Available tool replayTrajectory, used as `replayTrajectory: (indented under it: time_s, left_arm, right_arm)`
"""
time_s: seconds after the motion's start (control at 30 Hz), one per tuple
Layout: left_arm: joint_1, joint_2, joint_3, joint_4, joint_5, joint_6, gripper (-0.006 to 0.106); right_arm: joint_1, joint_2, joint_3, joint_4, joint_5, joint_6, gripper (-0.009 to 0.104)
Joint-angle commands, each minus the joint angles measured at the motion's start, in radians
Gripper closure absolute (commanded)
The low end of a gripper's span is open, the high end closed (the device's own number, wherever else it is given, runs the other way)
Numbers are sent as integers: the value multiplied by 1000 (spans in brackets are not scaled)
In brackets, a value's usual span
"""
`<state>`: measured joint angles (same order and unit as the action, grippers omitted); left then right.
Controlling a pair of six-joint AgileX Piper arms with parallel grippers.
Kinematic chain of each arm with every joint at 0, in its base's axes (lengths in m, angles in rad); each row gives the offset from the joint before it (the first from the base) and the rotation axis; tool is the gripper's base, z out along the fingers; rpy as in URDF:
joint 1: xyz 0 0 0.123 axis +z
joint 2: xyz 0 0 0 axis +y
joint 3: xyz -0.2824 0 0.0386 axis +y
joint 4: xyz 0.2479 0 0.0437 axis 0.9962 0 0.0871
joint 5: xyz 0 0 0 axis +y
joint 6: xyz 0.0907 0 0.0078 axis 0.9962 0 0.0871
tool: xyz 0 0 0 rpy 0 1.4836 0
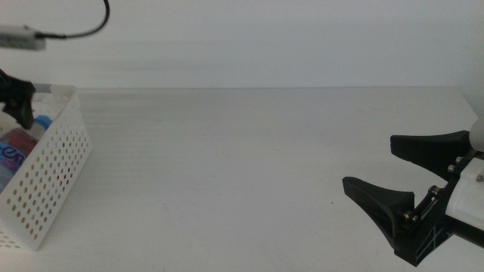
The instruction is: Use arms to grab the bottles and put them into the dustbin to the left of the table.
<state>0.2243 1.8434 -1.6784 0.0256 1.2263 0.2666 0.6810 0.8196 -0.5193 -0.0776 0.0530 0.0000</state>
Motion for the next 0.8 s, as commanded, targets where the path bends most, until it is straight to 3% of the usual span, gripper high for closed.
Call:
replayTrajectory:
  time_s: [0.0,0.33,0.5,0.77]
  left_arm:
    - [-3,-118,-4,-32,70,-31,10]
    - [-5,-450,215,-160,-48,-15,10]
    - [-59,-642,362,-329,-221,59,12]
    - [-355,-943,707,-282,-728,18,22]
  right_arm:
    - [4,-8,-28,-3,-70,-5,25]
    - [4,-8,-28,-3,-70,-5,25]
    - [4,-8,-28,-3,-70,-5,25]
    - [4,-8,-28,-3,-70,-5,25]
